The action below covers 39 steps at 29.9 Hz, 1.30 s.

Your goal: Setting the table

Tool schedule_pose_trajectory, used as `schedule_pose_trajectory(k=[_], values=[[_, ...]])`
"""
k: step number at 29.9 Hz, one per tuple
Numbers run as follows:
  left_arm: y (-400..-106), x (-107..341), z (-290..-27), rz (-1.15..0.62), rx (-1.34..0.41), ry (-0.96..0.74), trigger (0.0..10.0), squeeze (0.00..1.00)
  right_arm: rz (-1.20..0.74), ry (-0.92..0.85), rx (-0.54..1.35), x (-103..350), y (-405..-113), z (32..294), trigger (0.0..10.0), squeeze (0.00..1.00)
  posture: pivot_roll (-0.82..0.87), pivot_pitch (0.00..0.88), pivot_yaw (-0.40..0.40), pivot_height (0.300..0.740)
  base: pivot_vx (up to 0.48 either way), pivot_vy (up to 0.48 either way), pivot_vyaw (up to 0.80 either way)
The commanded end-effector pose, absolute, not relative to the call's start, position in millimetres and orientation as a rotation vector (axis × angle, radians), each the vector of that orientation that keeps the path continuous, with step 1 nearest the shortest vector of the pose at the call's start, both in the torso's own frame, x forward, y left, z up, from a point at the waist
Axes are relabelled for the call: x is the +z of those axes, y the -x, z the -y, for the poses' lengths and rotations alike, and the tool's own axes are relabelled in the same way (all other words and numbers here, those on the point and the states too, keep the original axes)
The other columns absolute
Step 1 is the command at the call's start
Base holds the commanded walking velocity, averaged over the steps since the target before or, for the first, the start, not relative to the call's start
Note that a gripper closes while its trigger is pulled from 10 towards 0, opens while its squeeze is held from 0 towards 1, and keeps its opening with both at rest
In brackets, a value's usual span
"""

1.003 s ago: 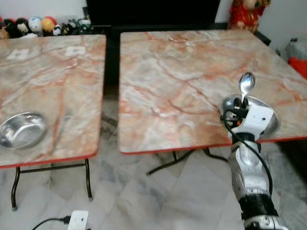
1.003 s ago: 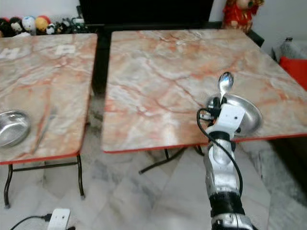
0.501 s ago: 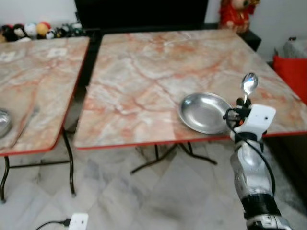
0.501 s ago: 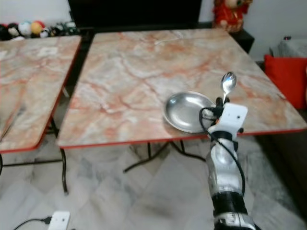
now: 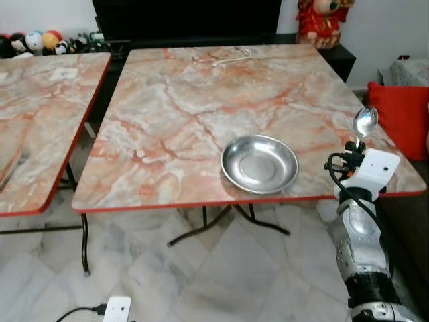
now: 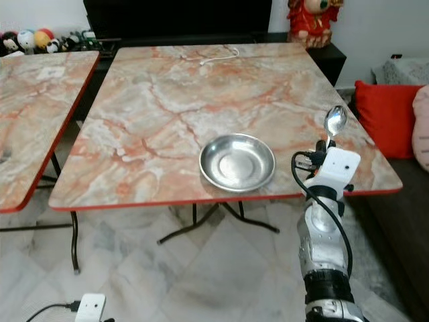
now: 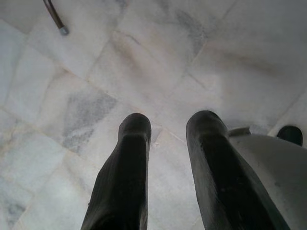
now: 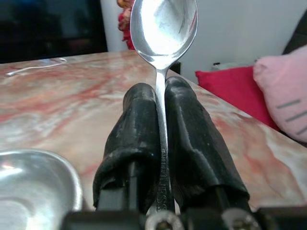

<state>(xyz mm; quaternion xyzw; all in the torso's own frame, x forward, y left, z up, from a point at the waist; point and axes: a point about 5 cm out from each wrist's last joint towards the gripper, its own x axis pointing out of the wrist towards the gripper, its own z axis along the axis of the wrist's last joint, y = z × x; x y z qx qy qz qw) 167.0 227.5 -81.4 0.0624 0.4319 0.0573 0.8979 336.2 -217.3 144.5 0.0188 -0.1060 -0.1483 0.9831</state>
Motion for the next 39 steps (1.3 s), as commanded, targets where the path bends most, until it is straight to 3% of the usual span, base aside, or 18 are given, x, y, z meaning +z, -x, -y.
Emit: schedule_pose_trajectory(k=[1,17,25,30,33,39], values=[[-160,-84,-231,-0.928,0.129,-0.131,10.0,0.0,0.215,-0.036,-0.271,149,-340,212,10.0,0.0,-0.03,0.081,-0.003,0.74,0.341,0.0,0.0],[-157,-85,-230,-0.935,0.127,-0.126,10.0,0.0,0.172,-0.008,-0.281,151,-347,218,10.0,0.0,-0.04,0.089,-0.006,0.74,0.074,0.0,0.0],[-157,-86,-230,-0.938,0.12,-0.125,10.0,0.0,-0.032,-0.014,-0.304,146,-353,245,10.0,0.0,-0.04,0.095,-0.004,0.74,0.0,0.0,0.0],[-157,-86,-230,-0.941,0.12,-0.125,10.0,0.0,-0.107,0.049,-0.223,145,-355,250,10.0,0.0,-0.04,0.096,-0.004,0.74,0.0,0.0,0.0],[-156,-86,-231,-0.944,0.114,-0.129,10.0,0.0,-0.186,0.013,-0.077,135,-357,244,10.0,0.0,-0.04,0.08,0.004,0.74,0.0,0.0,0.0],[-156,-86,-232,-0.945,0.115,-0.128,10.0,0.0,-0.286,-0.051,-0.058,116,-353,244,10.0,0.0,-0.03,0.039,0.007,0.74,0.0,0.0,0.0]])
